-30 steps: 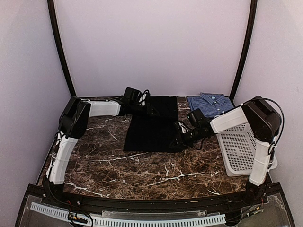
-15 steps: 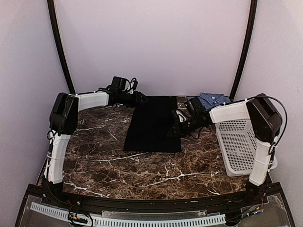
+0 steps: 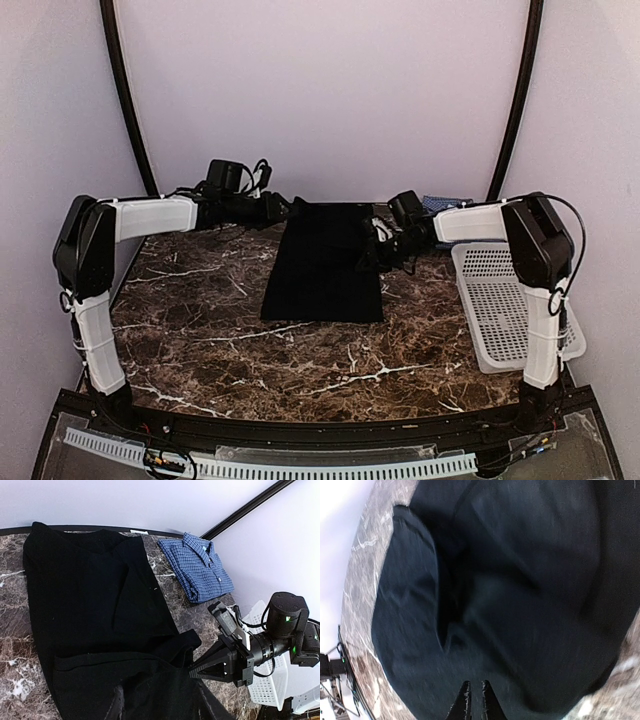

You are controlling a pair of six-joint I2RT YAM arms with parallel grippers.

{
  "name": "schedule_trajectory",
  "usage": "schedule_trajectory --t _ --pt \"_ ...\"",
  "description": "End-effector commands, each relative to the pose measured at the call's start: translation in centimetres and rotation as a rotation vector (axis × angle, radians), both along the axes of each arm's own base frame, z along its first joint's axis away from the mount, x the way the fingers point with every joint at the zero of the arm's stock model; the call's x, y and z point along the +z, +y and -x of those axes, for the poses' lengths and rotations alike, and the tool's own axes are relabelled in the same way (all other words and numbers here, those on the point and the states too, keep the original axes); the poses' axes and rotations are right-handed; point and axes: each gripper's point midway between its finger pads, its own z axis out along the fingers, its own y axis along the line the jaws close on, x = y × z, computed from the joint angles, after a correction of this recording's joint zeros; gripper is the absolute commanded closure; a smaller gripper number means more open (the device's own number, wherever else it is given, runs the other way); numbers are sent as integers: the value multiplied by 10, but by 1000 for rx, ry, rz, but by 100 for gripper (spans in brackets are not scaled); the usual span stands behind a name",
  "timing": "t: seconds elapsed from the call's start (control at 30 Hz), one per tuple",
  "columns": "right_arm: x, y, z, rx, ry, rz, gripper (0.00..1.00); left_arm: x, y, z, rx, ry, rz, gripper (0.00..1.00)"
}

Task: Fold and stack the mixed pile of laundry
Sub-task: Smooth out the 2/3-rectangle-folded T-shirt at the center of the board.

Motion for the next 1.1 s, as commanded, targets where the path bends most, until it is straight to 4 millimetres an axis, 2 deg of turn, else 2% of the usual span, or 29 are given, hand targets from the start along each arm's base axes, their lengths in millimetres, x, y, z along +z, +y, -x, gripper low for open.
schedule_trajectory --t 0.0,0.1,0.23,0.47,0.63,0.83,1.07 --pt "15 -3 28 41 -16 -22 93 22 9 8 13 -69 9 53" --pt "4 -9 32 35 -6 2 93 21 9 11 10 -64 20 54" --pt "-5 -2 21 38 -1 7 94 18 8 13 9 -57 33 53" --pt "-9 16 -21 25 -30 5 93 8 11 20 10 -37 31 53" --pt "-13 21 -50 -1 -42 -5 93 0 14 26 11 -23 23 53" --pt "-22 12 -84 -57 -38 -11 92 -13 19 31 25 -3 5 53" --pt "-31 -5 -98 -96 -29 -8 88 -37 27 38 44 47 -33 49"
